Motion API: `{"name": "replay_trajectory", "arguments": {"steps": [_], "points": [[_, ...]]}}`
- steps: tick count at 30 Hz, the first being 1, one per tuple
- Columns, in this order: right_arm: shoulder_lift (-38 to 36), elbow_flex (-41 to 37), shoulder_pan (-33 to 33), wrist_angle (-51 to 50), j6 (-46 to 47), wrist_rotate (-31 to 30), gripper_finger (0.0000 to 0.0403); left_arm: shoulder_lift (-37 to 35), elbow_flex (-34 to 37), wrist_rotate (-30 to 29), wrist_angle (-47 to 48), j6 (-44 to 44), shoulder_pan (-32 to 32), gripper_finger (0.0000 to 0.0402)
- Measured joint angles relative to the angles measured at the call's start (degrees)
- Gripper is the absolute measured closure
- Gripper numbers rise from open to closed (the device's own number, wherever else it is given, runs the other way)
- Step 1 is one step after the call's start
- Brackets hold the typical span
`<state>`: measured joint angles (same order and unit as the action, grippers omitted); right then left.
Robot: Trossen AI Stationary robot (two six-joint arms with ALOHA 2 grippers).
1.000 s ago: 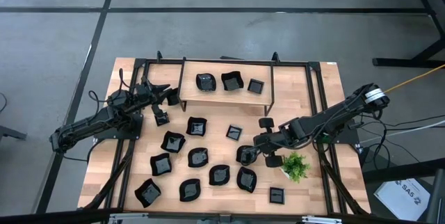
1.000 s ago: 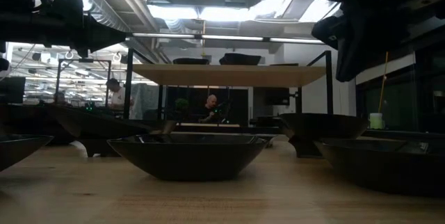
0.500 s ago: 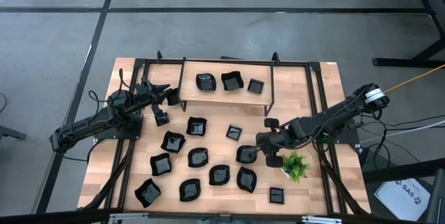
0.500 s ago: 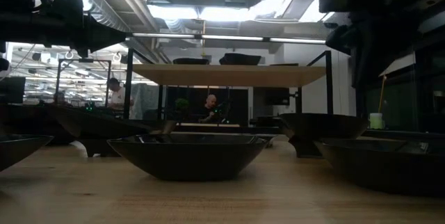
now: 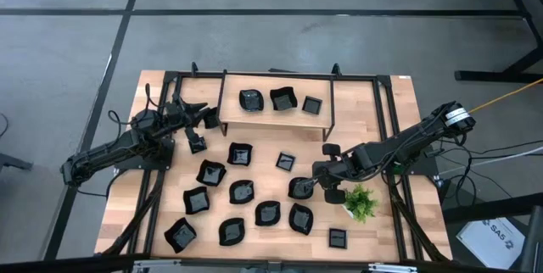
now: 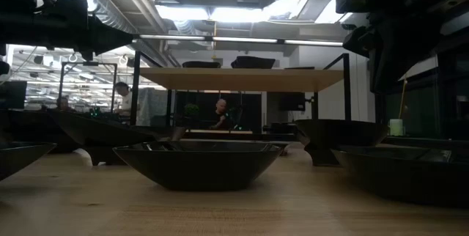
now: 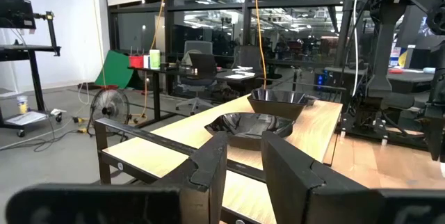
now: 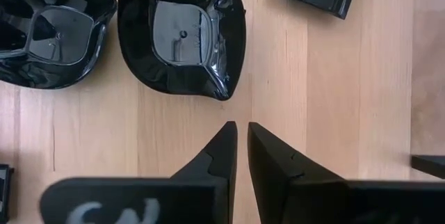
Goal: Pick & Place Mini shaped plates
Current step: Stack the leaf-shaped plate on top of the leaf-shaped plate on the shelf
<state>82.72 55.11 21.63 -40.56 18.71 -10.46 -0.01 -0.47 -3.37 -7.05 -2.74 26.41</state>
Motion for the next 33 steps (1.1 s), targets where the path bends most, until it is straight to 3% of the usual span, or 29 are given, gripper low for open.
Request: {"name": "replay_trajectory", "arguments": {"steps": [10,16,27,33], "points": [[0.0,0.0,0.0,0.2,-9.3,0.1,0.0366,0.0,0.0,0.0,0.0,0.0,0.0,0.0315],[0.0,0.1,0.0,6.3,-14.4,1.8,0.0362,0.0,0.0,0.0,0.0,0.0,0.0,0.0315],[7.4,12.3,0.7,0.7,-13.2,2.6,0.0267,0.0,0.0,0.0,0.0,0.0,0.0,0.0315],[13.7,17.4,2.5,0.4,-12.6,2.6,0.025,0.0,0.0,0.0,0.0,0.0,0.0,0.0315]]}}
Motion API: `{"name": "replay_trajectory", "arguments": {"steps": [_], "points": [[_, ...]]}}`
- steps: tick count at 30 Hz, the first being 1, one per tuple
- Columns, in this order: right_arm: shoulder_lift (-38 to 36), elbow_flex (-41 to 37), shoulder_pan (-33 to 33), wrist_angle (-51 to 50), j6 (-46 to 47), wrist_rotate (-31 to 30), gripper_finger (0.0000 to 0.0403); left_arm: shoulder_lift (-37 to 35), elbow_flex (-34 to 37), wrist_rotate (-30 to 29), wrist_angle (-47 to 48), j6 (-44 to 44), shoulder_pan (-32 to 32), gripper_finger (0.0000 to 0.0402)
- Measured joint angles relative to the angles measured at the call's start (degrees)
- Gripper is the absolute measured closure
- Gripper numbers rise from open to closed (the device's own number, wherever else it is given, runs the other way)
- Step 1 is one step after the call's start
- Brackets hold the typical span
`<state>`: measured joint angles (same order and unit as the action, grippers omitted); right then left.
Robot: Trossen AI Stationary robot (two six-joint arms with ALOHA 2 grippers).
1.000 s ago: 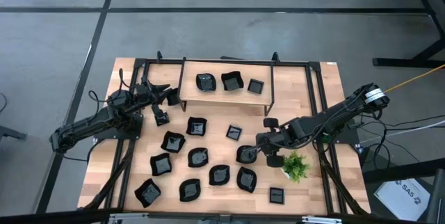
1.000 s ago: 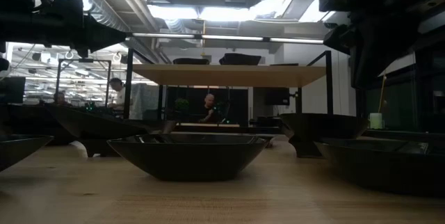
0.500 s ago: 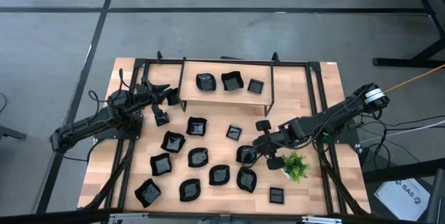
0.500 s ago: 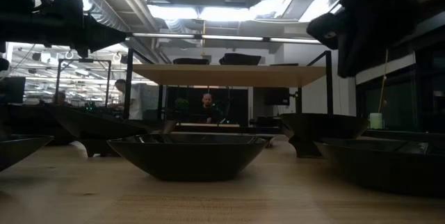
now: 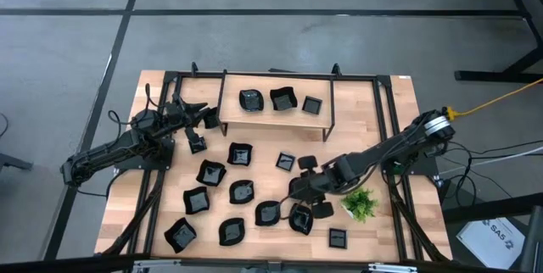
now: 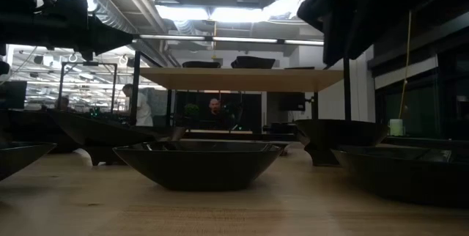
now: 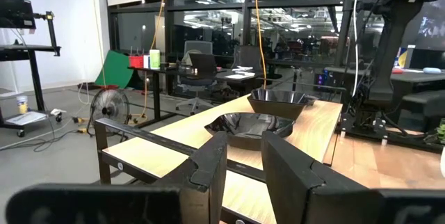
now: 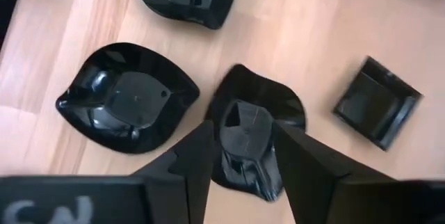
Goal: Pick & Place Mini shaped plates
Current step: Stack the leaf-shaped plate on top of the leaf-shaped plate on the shelf
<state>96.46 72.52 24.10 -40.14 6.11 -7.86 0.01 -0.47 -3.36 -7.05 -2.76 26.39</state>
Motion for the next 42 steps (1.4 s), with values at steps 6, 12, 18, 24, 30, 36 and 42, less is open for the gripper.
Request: {"name": "replay_trajectory", "arguments": {"steps": [6,12,18,24,30,36,42], "points": [[4.8,2.3,1.4,0.0,4.2,-0.1,0.025,0.0,0.0,0.0,0.0,0.0,0.0,0.0315],[7.1,2.3,2.6,0.0,8.7,-0.8,0.0249,0.0,0.0,0.0,0.0,0.0,0.0,0.0315],[8.8,2.2,3.1,-0.2,10.5,-4.1,0.0249,0.0,0.0,0.0,0.0,0.0,0.0,0.0315],[9.8,2.2,3.5,-0.3,11.6,-4.6,0.0249,0.0,0.0,0.0,0.0,0.0,0.0,0.0315],[10.6,2.1,3.5,-1.3,12.4,-6.3,0.0249,0.0,0.0,0.0,0.0,0.0,0.0,0.0315],[11.0,2.1,3.5,-1.9,13.2,-8.0,0.0255,0.0,0.0,0.0,0.0,0.0,0.0,0.0315],[11.0,2.2,3.5,-2.2,13.2,-8.0,0.0308,0.0,0.0,0.0,0.0,0.0,0.0,0.0315]]}}
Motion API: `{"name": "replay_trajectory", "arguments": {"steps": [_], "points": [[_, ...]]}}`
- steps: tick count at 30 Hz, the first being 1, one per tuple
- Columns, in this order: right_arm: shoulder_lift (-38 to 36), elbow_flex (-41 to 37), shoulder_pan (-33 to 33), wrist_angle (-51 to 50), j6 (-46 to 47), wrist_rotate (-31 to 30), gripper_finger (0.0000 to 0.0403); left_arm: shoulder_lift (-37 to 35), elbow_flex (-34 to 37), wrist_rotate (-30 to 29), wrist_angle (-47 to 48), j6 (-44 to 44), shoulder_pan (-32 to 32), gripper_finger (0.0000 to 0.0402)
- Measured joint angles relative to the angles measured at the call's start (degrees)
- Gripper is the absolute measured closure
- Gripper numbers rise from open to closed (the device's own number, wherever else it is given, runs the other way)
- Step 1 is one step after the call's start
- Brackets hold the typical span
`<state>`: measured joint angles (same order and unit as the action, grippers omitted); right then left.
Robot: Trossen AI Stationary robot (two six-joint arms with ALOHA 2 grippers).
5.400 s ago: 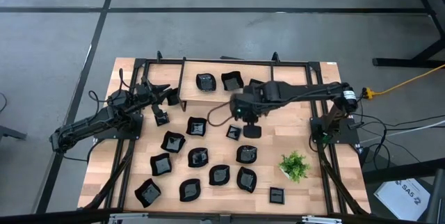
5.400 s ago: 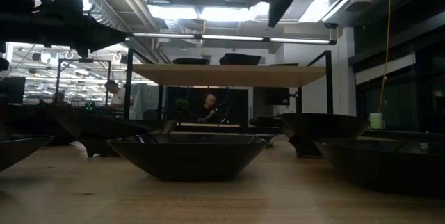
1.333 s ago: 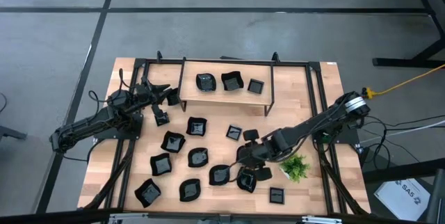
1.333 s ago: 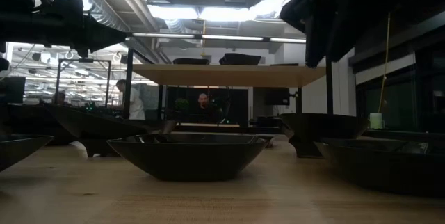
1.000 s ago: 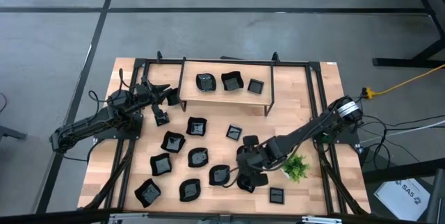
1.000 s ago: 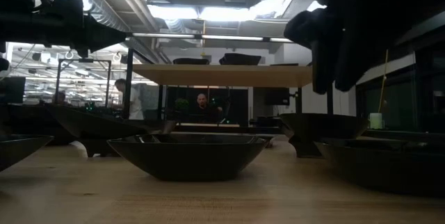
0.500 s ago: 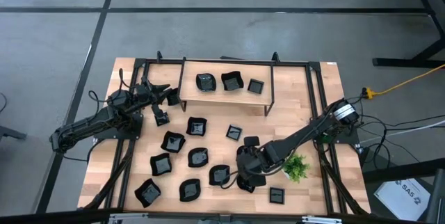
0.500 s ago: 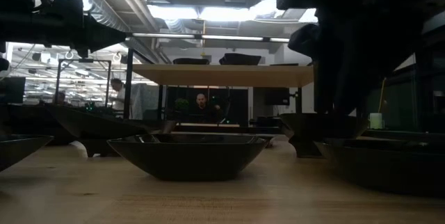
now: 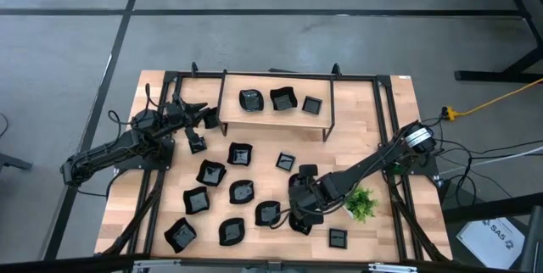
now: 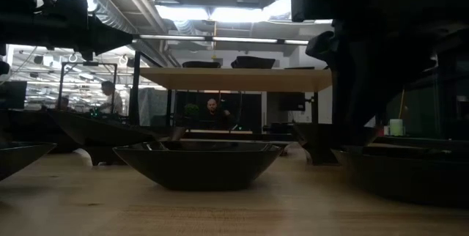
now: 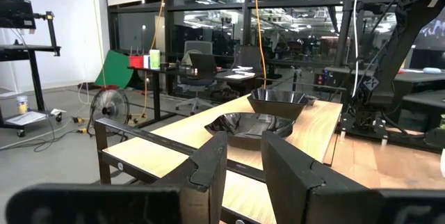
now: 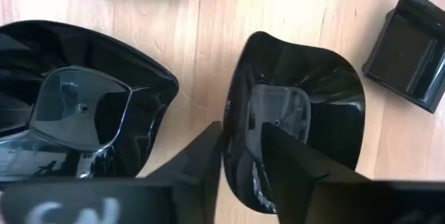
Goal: Pick & Place Mini shaped plates
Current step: Stack the leaf-shaped plate on top of the leaf-shaped plate on the shelf
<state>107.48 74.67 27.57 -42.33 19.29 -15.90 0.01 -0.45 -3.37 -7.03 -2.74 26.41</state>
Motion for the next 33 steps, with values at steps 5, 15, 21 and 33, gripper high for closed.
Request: {"name": "replay_trajectory", "arguments": {"steps": [5,15,21,33], "points": [[0.0,0.0,0.0,0.0,-0.4,0.0,0.0374,0.0,0.0,0.0,0.0,0.0,0.0,0.0315],[0.0,0.0,0.0,0.4,-2.0,0.0,0.0394,0.0,0.0,0.0,0.0,0.0,0.0,0.0315],[-0.1,0.0,-0.1,0.9,-3.6,-1.0,0.0396,0.0,0.0,0.0,0.0,0.0,0.0,0.0315],[-5.2,0.0,-1.6,0.9,-8.4,-1.0,0.04,0.0,0.0,0.0,0.0,0.0,0.0,0.0315]]}}
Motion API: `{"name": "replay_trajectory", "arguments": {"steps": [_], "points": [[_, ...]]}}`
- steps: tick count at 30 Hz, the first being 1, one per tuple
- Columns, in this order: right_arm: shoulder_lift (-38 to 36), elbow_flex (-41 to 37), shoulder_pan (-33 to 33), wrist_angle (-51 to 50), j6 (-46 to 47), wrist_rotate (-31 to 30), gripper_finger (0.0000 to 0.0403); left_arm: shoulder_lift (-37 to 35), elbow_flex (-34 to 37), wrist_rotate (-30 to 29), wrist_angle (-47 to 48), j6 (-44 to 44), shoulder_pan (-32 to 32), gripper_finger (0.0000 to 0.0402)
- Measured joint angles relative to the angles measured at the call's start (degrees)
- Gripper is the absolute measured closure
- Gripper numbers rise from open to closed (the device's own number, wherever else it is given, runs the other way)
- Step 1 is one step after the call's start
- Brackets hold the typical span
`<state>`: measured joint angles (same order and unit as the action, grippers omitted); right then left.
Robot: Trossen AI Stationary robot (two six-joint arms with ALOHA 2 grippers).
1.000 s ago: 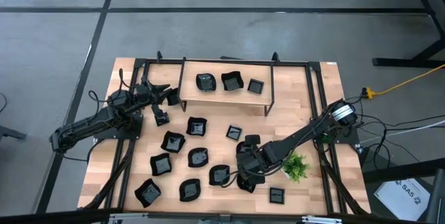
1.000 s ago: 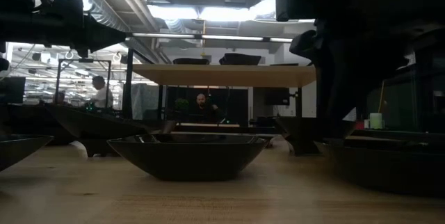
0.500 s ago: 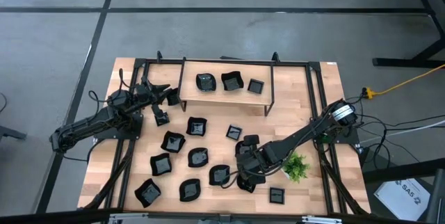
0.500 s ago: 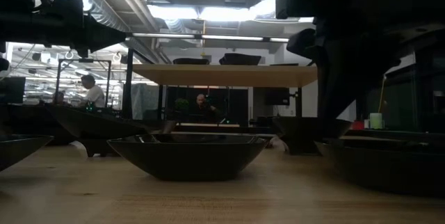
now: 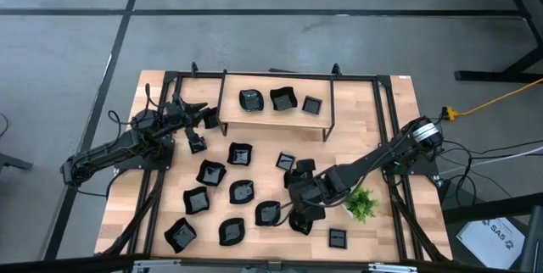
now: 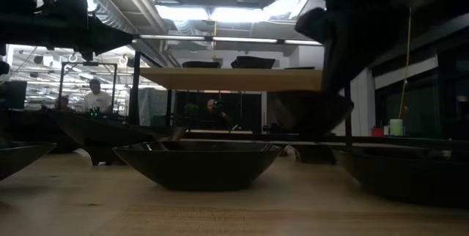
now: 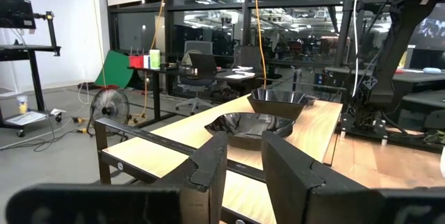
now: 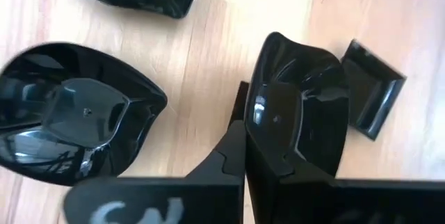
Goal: Pick & Place Mini shaped plates
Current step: Stack the leaf-shaped plate on top of the leaf-shaped plate on the shelf
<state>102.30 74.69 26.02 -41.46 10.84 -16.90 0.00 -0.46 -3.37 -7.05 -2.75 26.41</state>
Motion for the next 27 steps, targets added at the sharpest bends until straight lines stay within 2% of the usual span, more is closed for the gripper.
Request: {"name": "replay_trajectory", "arguments": {"steps": [6,15,27], "points": [[-2.3,0.3,-1.7,0.0,-5.6,1.8,0.0401,0.0,0.0,0.0,0.0,0.0,0.0,0.0315],[-2.8,7.2,-5.7,-0.5,-17.8,11.8,0.04,0.0,0.0,0.0,0.0,0.0,0.0,0.0315],[-2.8,20.4,-12.0,-3.5,-30.3,12.0,0.04,0.0,0.0,0.0,0.0,0.0,0.0,0.0315]]}}
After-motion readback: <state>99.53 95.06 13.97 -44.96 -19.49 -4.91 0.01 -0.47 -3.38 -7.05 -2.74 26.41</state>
